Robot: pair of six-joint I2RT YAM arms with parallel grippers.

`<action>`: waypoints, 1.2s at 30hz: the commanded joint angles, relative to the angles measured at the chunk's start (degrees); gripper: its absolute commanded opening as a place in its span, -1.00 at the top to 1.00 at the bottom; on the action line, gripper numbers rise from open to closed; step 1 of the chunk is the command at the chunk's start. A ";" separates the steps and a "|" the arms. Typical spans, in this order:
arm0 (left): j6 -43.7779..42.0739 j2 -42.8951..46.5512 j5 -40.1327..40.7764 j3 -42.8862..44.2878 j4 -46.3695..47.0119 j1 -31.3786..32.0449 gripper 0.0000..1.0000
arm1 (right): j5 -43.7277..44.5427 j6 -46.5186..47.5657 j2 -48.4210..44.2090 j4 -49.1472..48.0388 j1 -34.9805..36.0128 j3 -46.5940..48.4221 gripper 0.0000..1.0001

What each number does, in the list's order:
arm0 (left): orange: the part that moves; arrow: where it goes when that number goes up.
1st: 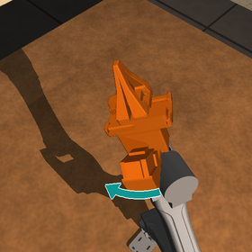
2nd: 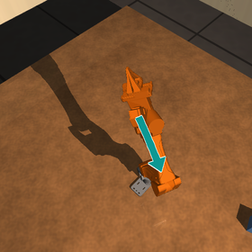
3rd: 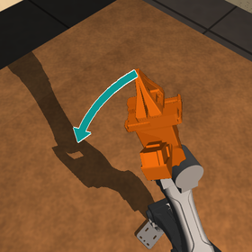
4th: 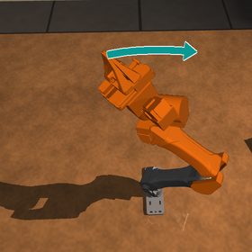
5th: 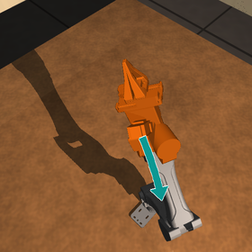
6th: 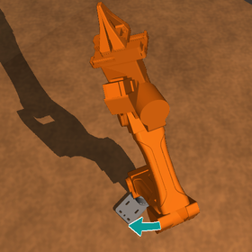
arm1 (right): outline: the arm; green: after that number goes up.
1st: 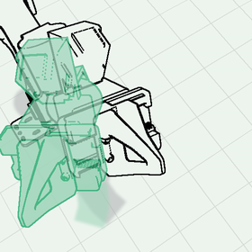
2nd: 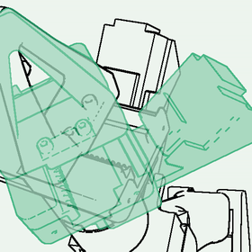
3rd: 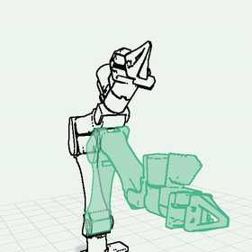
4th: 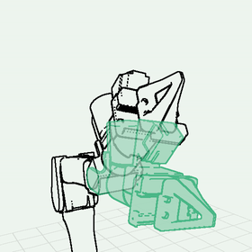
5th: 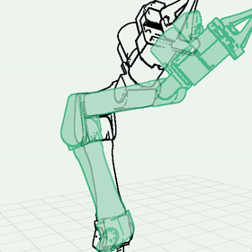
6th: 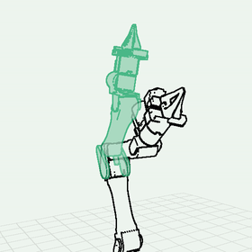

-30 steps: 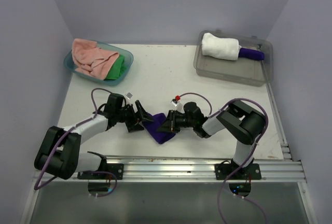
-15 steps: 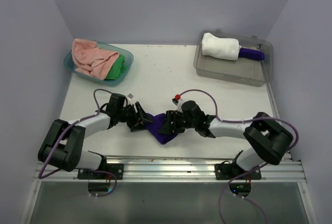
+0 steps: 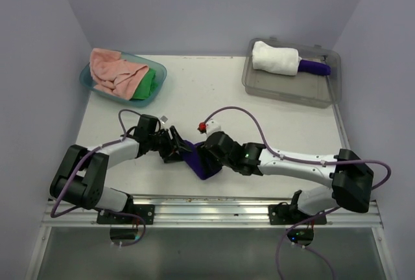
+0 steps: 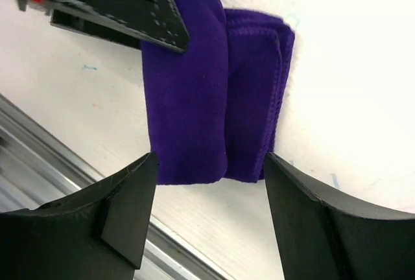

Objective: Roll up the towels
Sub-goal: Roll the towel

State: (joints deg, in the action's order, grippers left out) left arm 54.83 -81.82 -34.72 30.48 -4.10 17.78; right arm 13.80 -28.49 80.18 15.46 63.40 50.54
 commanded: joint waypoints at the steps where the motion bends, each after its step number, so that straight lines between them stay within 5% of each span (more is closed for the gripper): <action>1: -1.21 -0.79 -0.35 2.21 -0.91 0.24 -0.27 | 13.24 8.87 1.72 6.32 5.06 7.00 -0.40; 9: -2.97 -1.67 0.53 4.32 -3.46 0.24 -0.27 | 20.56 19.08 14.38 6.60 14.82 16.86 -0.38; 20: -0.78 0.70 1.67 4.68 -3.19 0.15 -0.30 | 27.06 21.02 28.09 1.77 15.09 18.10 -0.25; 22: -0.77 1.05 1.76 5.20 -3.90 0.15 -0.31 | 27.68 21.46 28.63 0.36 14.48 17.84 -0.05; 24: -0.51 1.92 2.11 5.82 -4.95 0.15 -0.31 | 27.51 21.55 27.06 -1.13 13.69 16.26 0.48; 26: -0.86 3.07 3.33 6.61 -5.92 -0.03 -0.36 | 26.02 21.55 25.65 -2.89 12.46 15.20 1.00; 36: -3.85 10.54 4.84 5.03 -9.88 -1.87 -0.61 | -6.57 12.08 10.80 -14.39 -0.02 3.18 1.00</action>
State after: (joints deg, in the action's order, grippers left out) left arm 52.71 -73.23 -30.30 36.16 -13.19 16.19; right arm 20.84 -10.63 95.59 7.97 66.65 56.84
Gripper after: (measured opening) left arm 0.794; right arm 0.089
